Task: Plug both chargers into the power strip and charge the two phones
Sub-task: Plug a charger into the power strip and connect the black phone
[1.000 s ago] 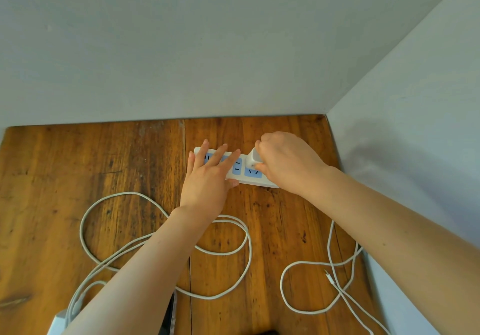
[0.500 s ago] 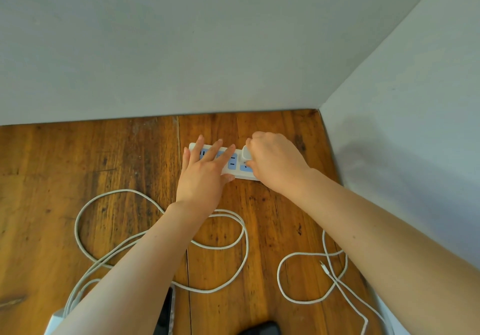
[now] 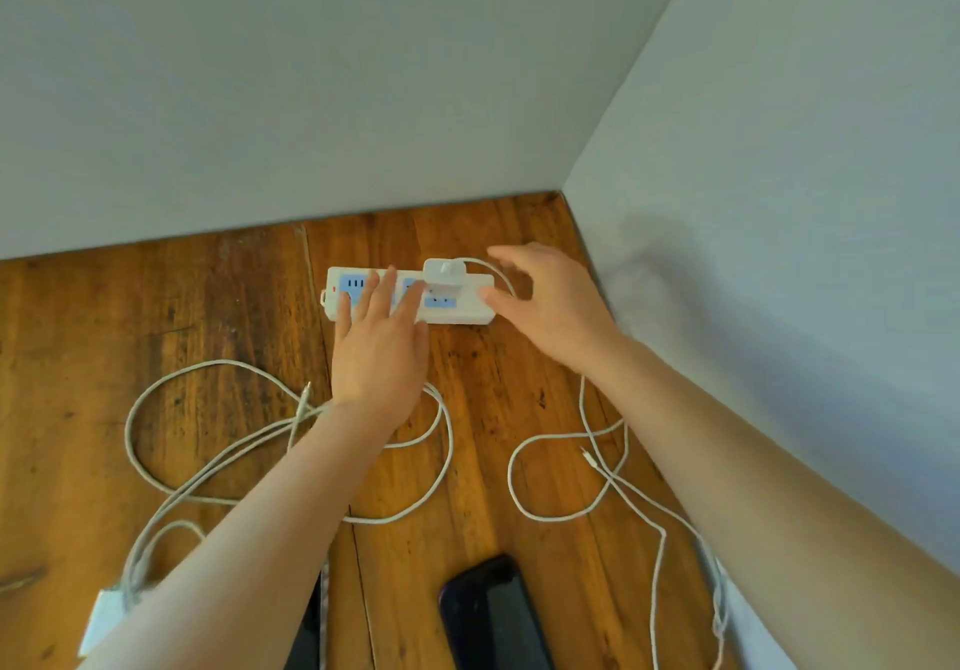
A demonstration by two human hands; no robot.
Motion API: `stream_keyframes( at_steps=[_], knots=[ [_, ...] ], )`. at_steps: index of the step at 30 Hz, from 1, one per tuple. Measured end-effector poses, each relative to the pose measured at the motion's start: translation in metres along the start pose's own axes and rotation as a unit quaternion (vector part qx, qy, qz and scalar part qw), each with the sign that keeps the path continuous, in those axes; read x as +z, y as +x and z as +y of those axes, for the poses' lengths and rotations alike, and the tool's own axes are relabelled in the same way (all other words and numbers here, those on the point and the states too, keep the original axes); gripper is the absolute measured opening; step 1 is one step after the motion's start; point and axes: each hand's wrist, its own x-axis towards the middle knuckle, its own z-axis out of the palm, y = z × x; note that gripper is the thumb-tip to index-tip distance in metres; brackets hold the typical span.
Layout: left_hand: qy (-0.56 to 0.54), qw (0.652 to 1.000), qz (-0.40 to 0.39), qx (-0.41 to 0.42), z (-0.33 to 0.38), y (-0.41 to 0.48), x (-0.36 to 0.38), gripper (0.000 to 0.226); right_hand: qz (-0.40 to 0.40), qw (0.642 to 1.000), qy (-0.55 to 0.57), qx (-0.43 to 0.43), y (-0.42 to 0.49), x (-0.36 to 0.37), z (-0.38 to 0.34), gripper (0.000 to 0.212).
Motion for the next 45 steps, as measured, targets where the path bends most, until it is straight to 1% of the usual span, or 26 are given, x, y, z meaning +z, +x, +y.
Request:
stream_keyframes(
  at_steps=[2,4,7,10,12,14,17,20,22,24,25,27,29,30,32,33,34,36,38,40,42,45],
  knots=[
    [-0.077,0.995,0.023,0.057,0.021,-0.040,0.008,0.043,0.077,0.995,0.032,0.047,-0.039,-0.017,0.021,0.037],
    [-0.110,0.988,0.006,0.106,0.044,-0.084,0.021,0.041,0.108,0.988,0.043,0.099,-0.082,-0.029,0.043,0.027],
    [-0.122,0.982,-0.070,0.130,0.073,-0.135,0.044,0.038,0.089,0.979,0.028,0.183,-0.144,-0.031,0.075,0.018],
    [-0.099,0.976,-0.122,0.151,0.090,-0.166,0.063,0.038,0.013,0.970,-0.005,0.243,-0.190,-0.012,0.097,0.018],
    [-0.064,0.970,-0.154,0.176,0.094,-0.178,0.073,0.038,-0.042,0.967,-0.016,0.250,-0.209,0.007,0.103,0.019],
    [-0.023,0.967,-0.170,0.188,0.091,-0.185,0.079,0.039,-0.057,0.968,-0.030,0.244,-0.217,0.025,0.104,0.022],
    [0.040,0.964,-0.194,0.178,0.084,-0.191,0.084,0.045,-0.023,0.967,-0.066,0.244,-0.218,0.044,0.101,0.025],
    [0.087,0.958,-0.210,0.173,0.080,-0.195,0.089,0.053,-0.001,0.970,-0.071,0.231,-0.216,0.053,0.100,0.028],
    [0.099,0.959,-0.206,0.167,0.081,-0.196,0.091,0.054,-0.015,0.969,-0.075,0.235,-0.215,0.053,0.101,0.022],
    [0.104,0.959,-0.206,0.164,0.083,-0.198,0.092,0.054,-0.046,0.965,-0.080,0.246,-0.217,0.052,0.103,0.007],
    [0.098,0.961,-0.204,0.158,0.083,-0.199,0.092,0.054,-0.046,0.963,-0.062,0.259,-0.221,0.051,0.103,0.010],
    [0.067,0.973,-0.187,0.119,0.081,-0.206,0.089,0.055,-0.017,0.957,0.008,0.289,-0.232,0.050,0.101,0.019],
    [0.034,0.987,-0.150,0.035,0.076,-0.220,0.084,0.064,0.015,0.948,0.071,0.311,-0.246,0.049,0.096,0.017],
    [0.023,0.990,-0.134,-0.022,0.073,-0.231,0.081,0.073,0.009,0.945,0.089,0.316,-0.255,0.049,0.092,0.014],
    [0.004,0.982,-0.128,-0.141,0.070,-0.256,0.076,0.094,-0.040,0.939,0.125,0.317,-0.273,0.051,0.082,0.010],
    [-0.005,0.972,-0.138,-0.188,0.070,-0.269,0.076,0.103,-0.067,0.937,0.138,0.315,-0.281,0.052,0.076,0.013],
    [-0.010,0.964,-0.151,-0.220,0.071,-0.280,0.076,0.108,-0.091,0.937,0.139,0.306,-0.289,0.053,0.070,0.020],
    [-0.014,0.952,-0.167,-0.256,0.073,-0.299,0.079,0.114,-0.119,0.948,0.114,0.273,-0.302,0.056,0.061,0.033],
    [-0.058,0.940,-0.167,-0.292,0.077,-0.307,0.080,0.114,-0.119,0.956,0.104,0.249,-0.313,0.059,0.053,0.035],
    [-0.137,0.920,-0.154,-0.333,0.080,-0.307,0.080,0.108,-0.105,0.955,0.122,0.250,-0.320,0.060,0.048,0.031],
    [-0.176,0.898,-0.153,-0.374,0.084,-0.302,0.079,0.096,-0.099,0.951,0.138,0.259,-0.325,0.061,0.044,0.027],
    [-0.198,0.872,-0.157,-0.420,0.088,-0.294,0.076,0.072,-0.097,0.944,0.146,0.281,-0.330,0.062,0.039,0.027]
  ],
)
